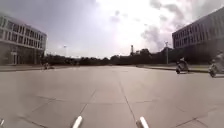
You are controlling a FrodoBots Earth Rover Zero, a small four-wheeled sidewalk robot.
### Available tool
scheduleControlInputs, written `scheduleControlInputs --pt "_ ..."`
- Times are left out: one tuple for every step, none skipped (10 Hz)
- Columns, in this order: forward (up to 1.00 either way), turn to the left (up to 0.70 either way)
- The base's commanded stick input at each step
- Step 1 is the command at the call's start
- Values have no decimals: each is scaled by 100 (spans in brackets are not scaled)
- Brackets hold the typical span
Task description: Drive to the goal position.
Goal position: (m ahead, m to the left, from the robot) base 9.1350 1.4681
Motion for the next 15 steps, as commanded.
scheduleControlInputs --pt "100 -1" --pt "100 -1" --pt "100 -1" --pt "100 -1" --pt "100 -1" --pt "100 -1" --pt "100 -1" --pt "100 -1" --pt "100 -1" --pt "100 -1" --pt "100 -1" --pt "100 -1" --pt "100 -1" --pt "100 -1" --pt "100 -1"
